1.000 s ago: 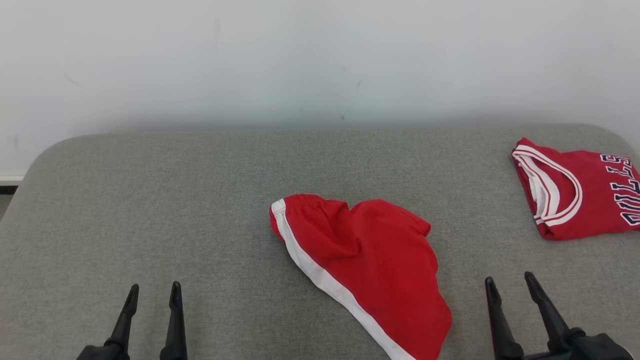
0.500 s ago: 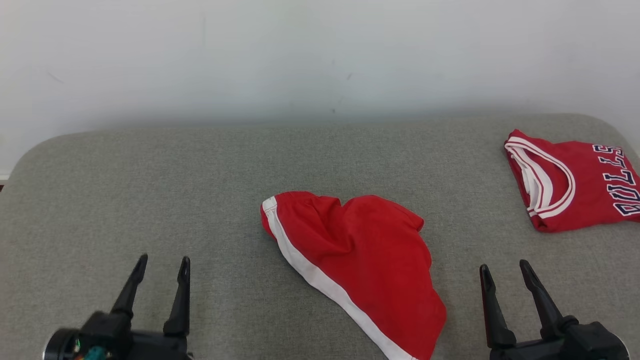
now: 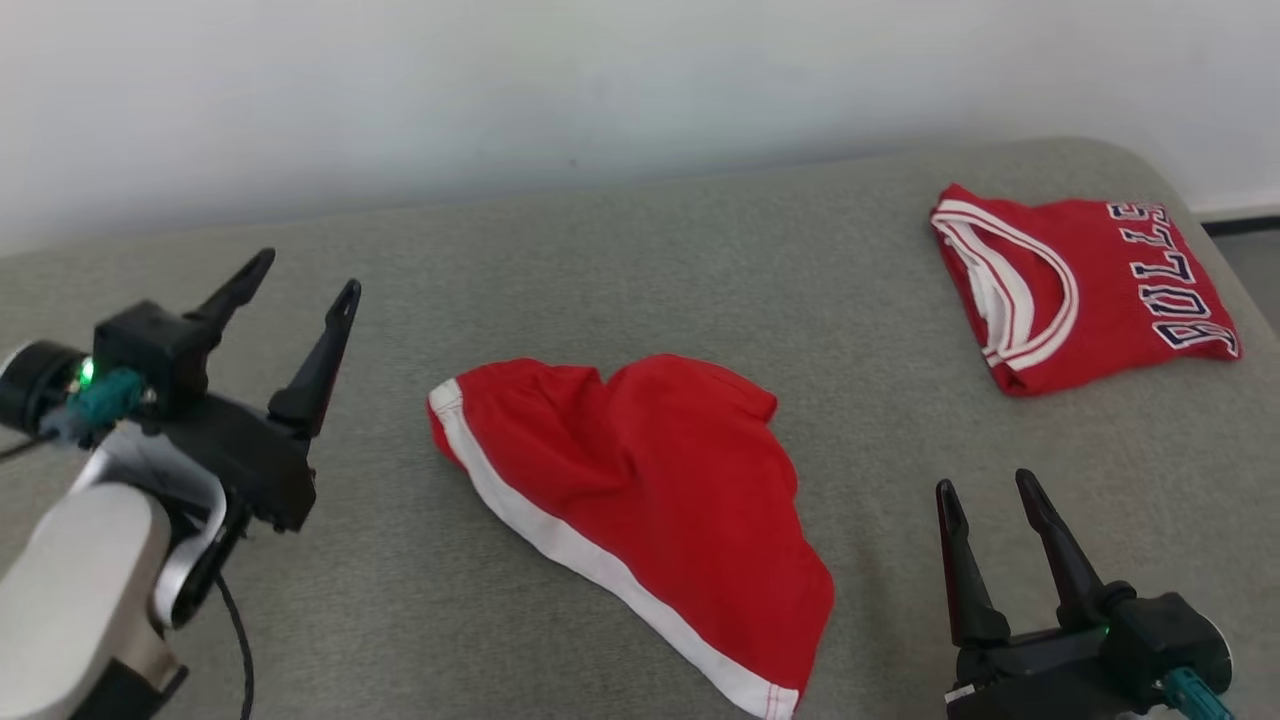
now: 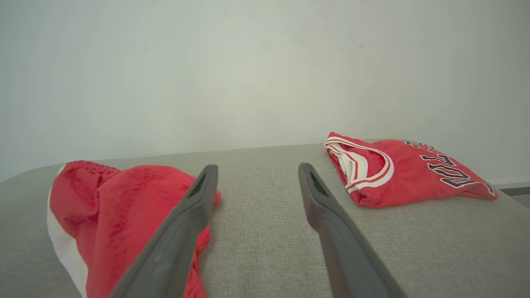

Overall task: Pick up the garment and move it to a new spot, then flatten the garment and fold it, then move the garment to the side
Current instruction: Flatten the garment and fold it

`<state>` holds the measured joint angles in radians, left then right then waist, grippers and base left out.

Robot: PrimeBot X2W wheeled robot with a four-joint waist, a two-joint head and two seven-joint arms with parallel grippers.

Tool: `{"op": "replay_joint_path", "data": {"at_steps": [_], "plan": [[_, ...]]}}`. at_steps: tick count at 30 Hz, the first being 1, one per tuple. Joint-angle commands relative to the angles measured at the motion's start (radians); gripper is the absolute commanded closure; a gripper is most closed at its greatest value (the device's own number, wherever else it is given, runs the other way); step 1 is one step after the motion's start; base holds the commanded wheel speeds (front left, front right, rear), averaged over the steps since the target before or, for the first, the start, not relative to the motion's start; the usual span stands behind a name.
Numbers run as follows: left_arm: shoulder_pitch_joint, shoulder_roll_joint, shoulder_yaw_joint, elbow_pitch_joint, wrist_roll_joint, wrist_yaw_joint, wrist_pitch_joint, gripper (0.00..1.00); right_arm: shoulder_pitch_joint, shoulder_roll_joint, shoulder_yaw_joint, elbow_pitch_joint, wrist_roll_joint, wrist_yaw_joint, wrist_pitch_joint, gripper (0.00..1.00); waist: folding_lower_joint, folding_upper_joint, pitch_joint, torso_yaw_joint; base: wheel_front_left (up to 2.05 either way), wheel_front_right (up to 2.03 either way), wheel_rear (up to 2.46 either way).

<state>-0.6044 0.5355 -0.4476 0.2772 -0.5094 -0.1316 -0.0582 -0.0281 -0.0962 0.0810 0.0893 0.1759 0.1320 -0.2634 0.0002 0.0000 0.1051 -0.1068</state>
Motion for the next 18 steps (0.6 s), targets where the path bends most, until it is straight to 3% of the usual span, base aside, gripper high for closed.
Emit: {"op": "replay_joint_path", "data": {"at_steps": [1, 11, 18], "plan": [[-0.040, 0.021, -0.038, 0.009, -0.039, 0.002, 0.019, 0.00, -0.017, 0.005, 0.001, 0.004, 0.008, -0.003, -0.001, 0.00, -0.0002, 0.0000, 0.050, -0.059, 0.00, 0.00, 0.00], [-0.200, 0.194, -0.361, 0.062, -0.266, 0.002, 0.178, 0.00, -0.052, 0.020, 0.003, 0.013, 0.017, -0.003, -0.001, 0.00, -0.0002, 0.0000, 0.103, -0.146, 0.00, 0.00, 0.00], [-0.245, 0.237, -0.523, 0.086, -0.370, 0.002, 0.231, 0.00, -0.054, 0.025, 0.001, 0.013, 0.021, -0.003, -0.001, 0.00, -0.0002, 0.0000, 0.121, -0.167, 0.00, 0.00, 0.00]]}}
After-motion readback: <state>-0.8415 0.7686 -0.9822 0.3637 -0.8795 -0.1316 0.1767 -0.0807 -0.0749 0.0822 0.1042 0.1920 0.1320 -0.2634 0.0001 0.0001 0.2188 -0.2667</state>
